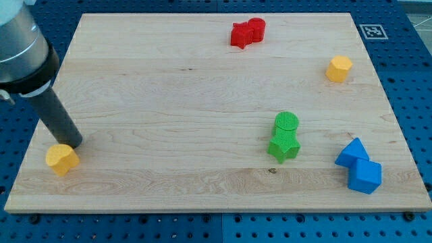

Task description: Push the yellow heart to the bottom left of the board

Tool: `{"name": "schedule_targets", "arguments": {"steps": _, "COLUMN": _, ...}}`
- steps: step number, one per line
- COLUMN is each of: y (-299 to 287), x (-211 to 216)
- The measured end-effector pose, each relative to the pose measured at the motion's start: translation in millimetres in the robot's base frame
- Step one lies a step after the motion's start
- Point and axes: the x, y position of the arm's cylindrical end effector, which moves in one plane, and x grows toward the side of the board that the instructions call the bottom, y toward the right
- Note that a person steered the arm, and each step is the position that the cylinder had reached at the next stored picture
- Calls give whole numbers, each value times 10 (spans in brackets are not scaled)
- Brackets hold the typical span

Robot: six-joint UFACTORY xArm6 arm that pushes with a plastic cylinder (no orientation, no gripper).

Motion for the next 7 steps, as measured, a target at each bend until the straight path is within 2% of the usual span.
{"name": "schedule_targets", "arguments": {"steps": 4, "y": -126, "x": 323}}
{"name": "schedule_targets", "arguments": {"steps": 5, "y": 112, "x": 324}}
{"name": "schedule_targets", "arguments": {"steps": 6, "y": 881, "x": 324}}
{"name": "schedule_targets", "arguments": {"steps": 7, "y": 1090, "x": 324}}
